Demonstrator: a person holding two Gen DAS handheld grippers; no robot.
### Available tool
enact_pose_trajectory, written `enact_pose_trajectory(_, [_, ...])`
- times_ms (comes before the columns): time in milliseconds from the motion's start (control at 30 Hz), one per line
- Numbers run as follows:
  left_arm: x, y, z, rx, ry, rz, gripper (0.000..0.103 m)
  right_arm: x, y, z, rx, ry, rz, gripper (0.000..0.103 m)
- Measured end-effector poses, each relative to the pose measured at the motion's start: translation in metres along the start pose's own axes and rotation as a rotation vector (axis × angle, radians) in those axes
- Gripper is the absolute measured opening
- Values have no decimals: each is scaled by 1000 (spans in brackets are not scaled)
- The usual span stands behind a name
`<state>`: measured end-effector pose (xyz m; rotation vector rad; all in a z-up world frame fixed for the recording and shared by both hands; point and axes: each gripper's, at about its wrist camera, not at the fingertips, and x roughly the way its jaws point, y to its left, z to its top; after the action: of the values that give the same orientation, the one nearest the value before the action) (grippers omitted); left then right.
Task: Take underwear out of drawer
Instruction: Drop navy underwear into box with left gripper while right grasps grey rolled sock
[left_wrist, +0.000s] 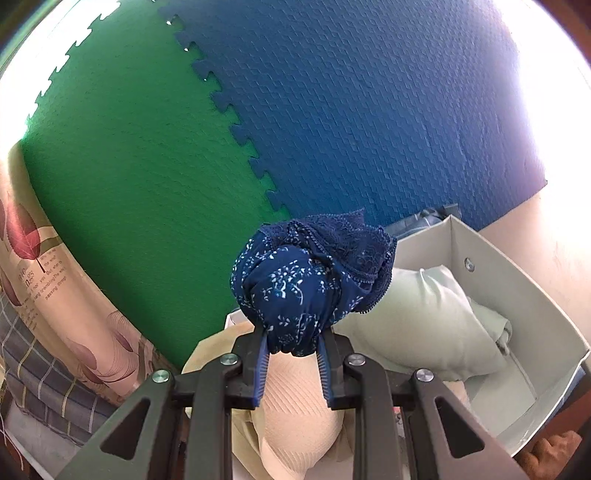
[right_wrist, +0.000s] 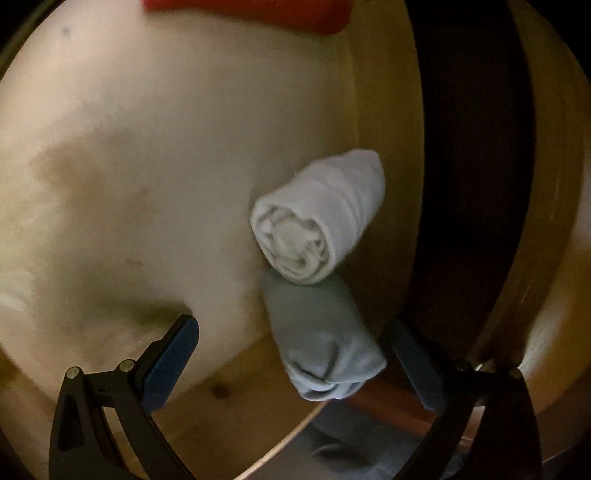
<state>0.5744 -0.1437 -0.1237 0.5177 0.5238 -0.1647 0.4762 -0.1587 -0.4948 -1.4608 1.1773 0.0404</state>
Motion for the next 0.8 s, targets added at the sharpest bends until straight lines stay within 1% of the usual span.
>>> enact_pose_trajectory(33, [0,-1,0,2,0,1,23,1,1,-1,-3,-11,-14,98])
enact_pose_trajectory(67, [-1,-2,-1,2,-1,2,23,1,1,-2,0,-12,-16,44])
enact_pose_trajectory(100, [-1,-2,-1,4,-1,0,23,4,-4,-2,27,8,20,21])
enact_pose_trajectory(133, [-3,-3,-1,10,-1,1,23,3,-10,-4,67,2,50,24])
enact_pose_trajectory(200, [-6,-3,-1,17,-7,7,23,0,-18,-7,102,-5,85,23])
enact_pose_trajectory(233, [-7,-2,0,14,-7,6,23,-5,-23,-10,120,-23,103,23])
enact_pose_trajectory(433, [-8,2,2,-17,0,11,23,-39,-38,-29,192,-88,124,23])
enact_pose_trajectory(467, [-8,3,3,-18,0,14,23,-38,-39,-39,201,-92,127,23])
enact_pose_trajectory(567, [-4,3,6,-22,12,23,23,-44,-42,-49,232,-104,138,23])
enact_pose_trajectory(700, [0,0,8,-20,38,10,23,-50,-57,-64,305,-122,167,23])
enact_pose_trajectory(800, [10,-5,6,-5,85,2,23,-55,-66,-73,351,-149,180,23])
